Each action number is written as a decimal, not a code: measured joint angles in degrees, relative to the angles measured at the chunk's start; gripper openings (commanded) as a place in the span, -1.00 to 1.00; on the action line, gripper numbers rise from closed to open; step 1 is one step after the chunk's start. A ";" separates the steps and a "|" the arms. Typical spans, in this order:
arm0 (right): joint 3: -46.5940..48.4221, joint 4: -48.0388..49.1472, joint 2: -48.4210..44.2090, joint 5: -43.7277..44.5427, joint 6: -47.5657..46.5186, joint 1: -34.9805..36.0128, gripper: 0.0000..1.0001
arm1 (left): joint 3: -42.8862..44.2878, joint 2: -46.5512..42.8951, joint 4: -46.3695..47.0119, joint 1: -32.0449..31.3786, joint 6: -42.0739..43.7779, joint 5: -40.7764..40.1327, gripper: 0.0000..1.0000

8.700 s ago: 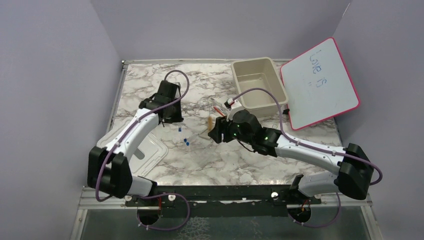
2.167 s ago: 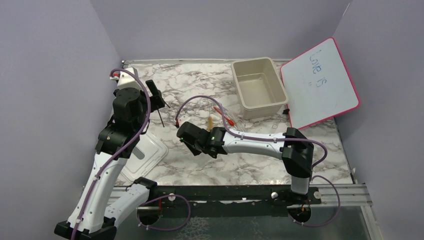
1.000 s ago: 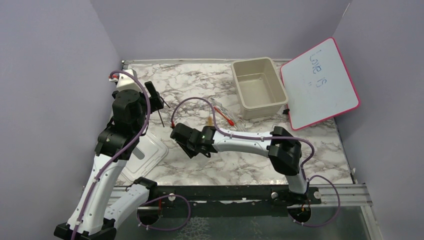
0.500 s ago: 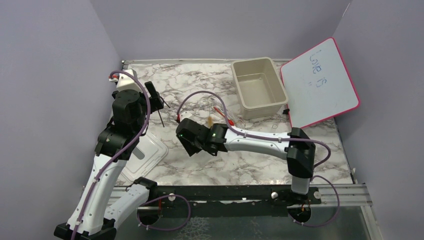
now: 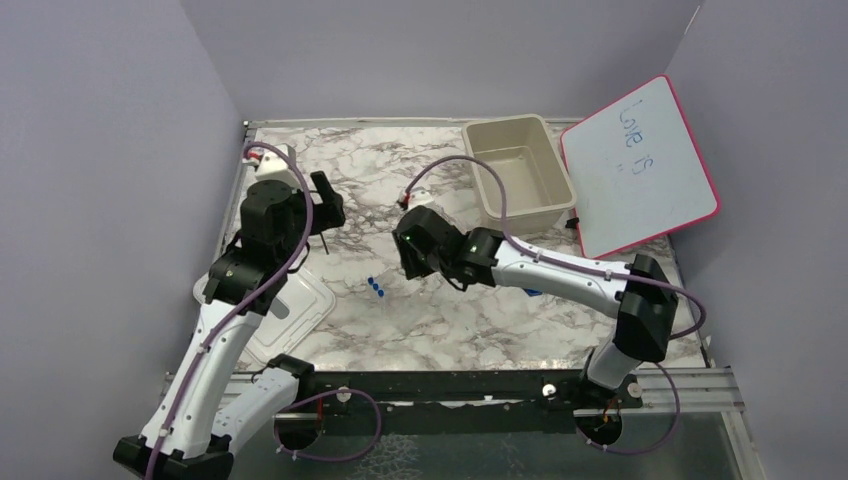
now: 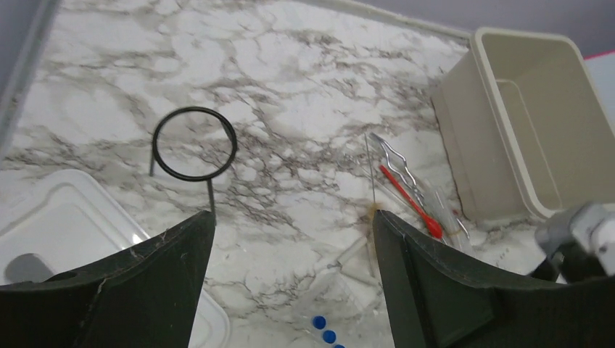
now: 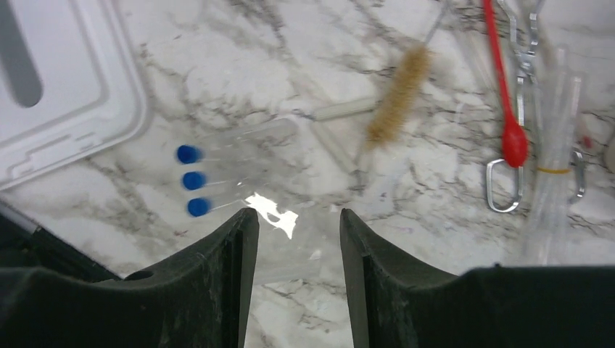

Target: Organize the chemistry lab equipment

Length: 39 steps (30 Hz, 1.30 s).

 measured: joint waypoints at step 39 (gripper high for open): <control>19.96 6.80 31.78 -1.95 -0.87 -18.91 -0.51 | -13.38 13.03 17.16 0.00 -5.07 18.43 0.60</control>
